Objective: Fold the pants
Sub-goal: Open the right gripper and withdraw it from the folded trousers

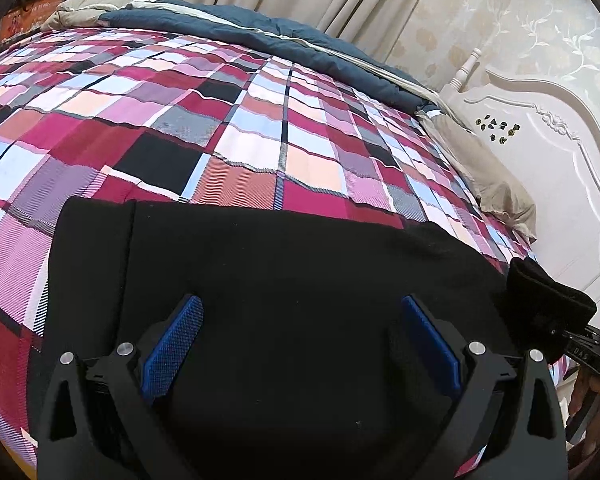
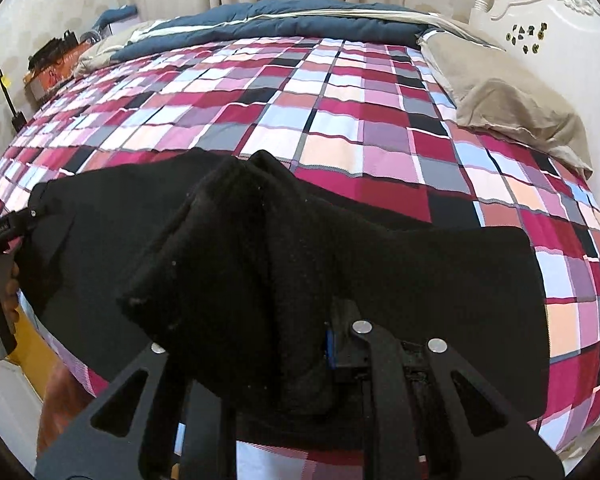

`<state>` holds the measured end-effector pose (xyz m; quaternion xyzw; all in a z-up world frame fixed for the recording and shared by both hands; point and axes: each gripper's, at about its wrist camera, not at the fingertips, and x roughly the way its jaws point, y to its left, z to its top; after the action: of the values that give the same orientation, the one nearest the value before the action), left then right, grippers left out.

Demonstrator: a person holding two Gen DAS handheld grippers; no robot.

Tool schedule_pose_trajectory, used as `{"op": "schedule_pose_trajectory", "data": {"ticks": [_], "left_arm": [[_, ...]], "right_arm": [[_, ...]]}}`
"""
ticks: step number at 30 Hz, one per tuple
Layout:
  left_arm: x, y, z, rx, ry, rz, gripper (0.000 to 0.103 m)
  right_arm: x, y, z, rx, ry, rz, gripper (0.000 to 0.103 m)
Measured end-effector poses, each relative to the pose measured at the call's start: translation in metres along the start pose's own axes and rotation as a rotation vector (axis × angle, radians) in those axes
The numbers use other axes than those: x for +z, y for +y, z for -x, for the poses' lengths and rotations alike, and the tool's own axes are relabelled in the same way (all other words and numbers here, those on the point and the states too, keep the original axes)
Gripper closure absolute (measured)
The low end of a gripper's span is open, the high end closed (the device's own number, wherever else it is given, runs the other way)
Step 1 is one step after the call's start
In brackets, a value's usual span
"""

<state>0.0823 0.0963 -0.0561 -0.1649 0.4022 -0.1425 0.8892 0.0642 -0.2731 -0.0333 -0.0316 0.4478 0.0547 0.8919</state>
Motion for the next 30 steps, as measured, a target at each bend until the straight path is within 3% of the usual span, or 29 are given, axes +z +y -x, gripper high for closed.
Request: {"op": "schedule_pose_trajectory", "data": {"ticks": [12,18,22,24,27,28,29,30], "left_arm": [[0.000,0.000,0.000,0.002,0.001,-0.010,0.005],[-0.001,-0.002,-0.002,0.012,-0.001,-0.016,0.005],[-0.001,-0.002,-0.003,0.015,-0.001,-0.023,0.005],[-0.001,-0.002,-0.002,0.014,-0.001,-0.025,0.005],[-0.002,-0.002,-0.003,0.016,-0.004,-0.031,0.005],[-0.003,-0.002,-0.003,0.018,-0.004,-0.034,0.005],[-0.003,-0.002,-0.003,0.019,-0.004,-0.037,0.005],[-0.003,-0.002,-0.003,0.021,-0.004,-0.041,0.005]], "right_arm": [[-0.013,0.010,-0.021,-0.012,0.047,0.002,0.082],[-0.016,0.017,-0.022,0.002,0.042,-0.010,0.071],[-0.018,0.022,-0.020,0.047,0.035,-0.032,0.055],[-0.021,0.027,-0.016,0.085,0.028,-0.049,0.049],[-0.025,0.034,-0.008,0.230,0.023,-0.094,0.046],[-0.027,0.038,-0.004,0.330,0.027,-0.117,0.043],[-0.028,0.041,0.000,0.390,0.030,-0.127,0.037],[-0.028,0.043,0.005,0.448,0.025,-0.128,0.037]]}}
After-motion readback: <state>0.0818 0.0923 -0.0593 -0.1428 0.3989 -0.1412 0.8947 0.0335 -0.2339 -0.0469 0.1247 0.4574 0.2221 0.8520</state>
